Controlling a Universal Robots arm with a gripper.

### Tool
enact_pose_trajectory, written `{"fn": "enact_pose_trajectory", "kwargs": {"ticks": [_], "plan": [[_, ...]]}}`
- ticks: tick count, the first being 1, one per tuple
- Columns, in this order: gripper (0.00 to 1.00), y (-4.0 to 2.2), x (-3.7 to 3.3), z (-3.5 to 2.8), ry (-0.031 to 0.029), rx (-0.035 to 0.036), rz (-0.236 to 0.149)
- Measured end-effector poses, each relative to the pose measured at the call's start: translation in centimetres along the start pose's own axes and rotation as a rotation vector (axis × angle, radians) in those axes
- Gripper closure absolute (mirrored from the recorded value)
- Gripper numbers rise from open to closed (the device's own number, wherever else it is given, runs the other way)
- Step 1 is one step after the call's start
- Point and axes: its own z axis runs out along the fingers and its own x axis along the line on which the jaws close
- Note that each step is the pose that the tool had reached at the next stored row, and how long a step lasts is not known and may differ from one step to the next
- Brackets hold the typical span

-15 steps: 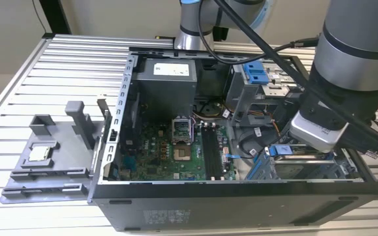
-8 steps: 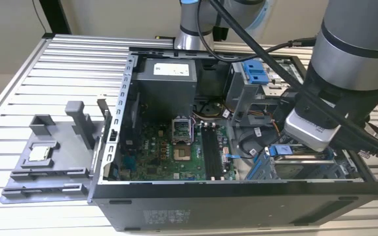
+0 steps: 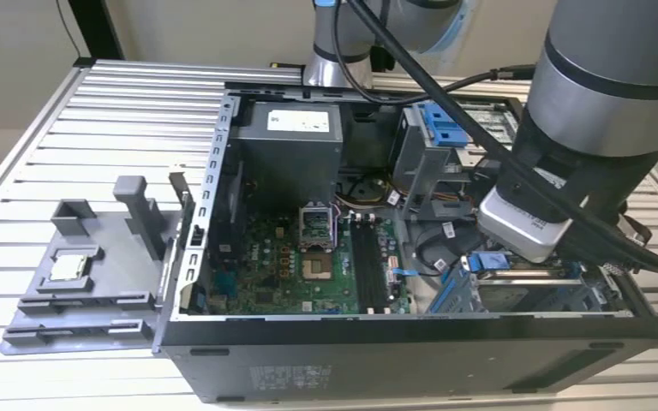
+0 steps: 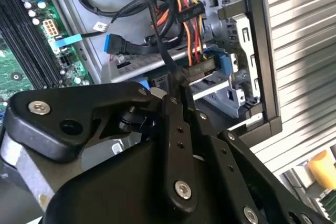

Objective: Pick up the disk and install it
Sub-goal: 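Insert the second disk wire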

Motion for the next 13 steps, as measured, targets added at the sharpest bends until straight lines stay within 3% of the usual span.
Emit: {"fn": "enact_pose_trajectory", "kwargs": {"ticks": [2,4,8,13], "plan": [[1.0,0.2,-0.18,-0.09,-0.0102,-0.0122,0.002],[1.0,0.43,-0.38,-0.19,-0.0102,-0.0141,0.006],[1.0,0.43,-0.41,-0.29,0.0001,-0.018,0.041],[1.0,0.41,-0.4,-0.37,0.0214,-0.0261,0.114]]}}
